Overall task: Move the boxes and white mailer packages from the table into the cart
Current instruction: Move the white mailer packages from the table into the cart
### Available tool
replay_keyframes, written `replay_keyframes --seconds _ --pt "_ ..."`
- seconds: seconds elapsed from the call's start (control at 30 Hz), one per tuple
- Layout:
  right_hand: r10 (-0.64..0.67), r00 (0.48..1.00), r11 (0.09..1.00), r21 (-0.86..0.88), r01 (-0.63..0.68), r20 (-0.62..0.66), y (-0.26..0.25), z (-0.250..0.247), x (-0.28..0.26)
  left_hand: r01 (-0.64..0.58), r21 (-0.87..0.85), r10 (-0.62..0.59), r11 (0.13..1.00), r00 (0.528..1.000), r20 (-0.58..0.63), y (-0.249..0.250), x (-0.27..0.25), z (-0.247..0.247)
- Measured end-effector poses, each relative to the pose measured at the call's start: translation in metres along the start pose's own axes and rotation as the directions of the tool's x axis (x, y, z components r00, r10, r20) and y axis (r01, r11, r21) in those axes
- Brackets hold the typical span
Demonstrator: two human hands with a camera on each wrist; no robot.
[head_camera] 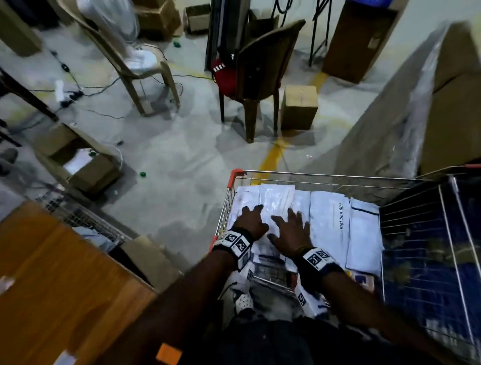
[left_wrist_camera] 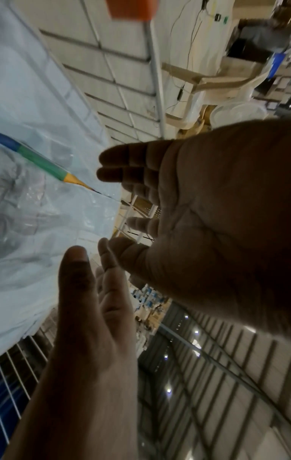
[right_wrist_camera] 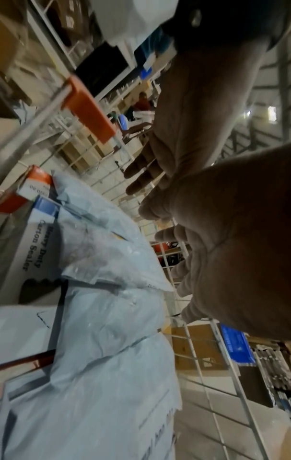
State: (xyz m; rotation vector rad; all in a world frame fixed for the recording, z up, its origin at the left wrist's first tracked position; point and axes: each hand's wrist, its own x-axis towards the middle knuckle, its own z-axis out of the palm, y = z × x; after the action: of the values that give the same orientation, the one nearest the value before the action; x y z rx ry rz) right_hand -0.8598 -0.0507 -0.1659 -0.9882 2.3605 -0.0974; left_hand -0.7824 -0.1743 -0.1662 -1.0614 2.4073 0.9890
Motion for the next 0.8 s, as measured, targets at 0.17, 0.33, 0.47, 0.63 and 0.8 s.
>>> replay_keyframes --seconds 0.17,0.33,0.47,0.63,0.8 --pt "-0.088 0.994 0.993 0.074 0.093 -0.065 -0.005 -0.003 -0.062 -0.139 -0.117 0.105 0.983 0.961 -0.257 -0.008 -0.076 -0.004" --pt "-0.171 0.968 0.981 0.064 0.185 -0.182 -0.014 0.007 -0.134 -0.161 -0.177 0.065 0.971 0.890 -0.451 -0.020 -0.169 0.015" --pt "-0.225 0.946 0.954 0.144 0.263 -0.234 -0.027 0.024 -0.184 -0.189 -0.196 0.060 0.962 0.850 -0.523 -0.034 -0.229 0.042" --pt "-0.292 0.926 0.935 0.133 0.329 -0.239 -0.050 0.053 -0.233 -0.090 -0.180 -0.021 0.980 0.844 -0.536 -0.057 -0.291 0.059" --pt "-0.366 0.902 0.901 0.155 0.405 -0.230 -0.079 0.076 -0.268 -0.030 -0.201 -0.087 0.979 0.832 -0.548 -0.093 -0.337 0.061"
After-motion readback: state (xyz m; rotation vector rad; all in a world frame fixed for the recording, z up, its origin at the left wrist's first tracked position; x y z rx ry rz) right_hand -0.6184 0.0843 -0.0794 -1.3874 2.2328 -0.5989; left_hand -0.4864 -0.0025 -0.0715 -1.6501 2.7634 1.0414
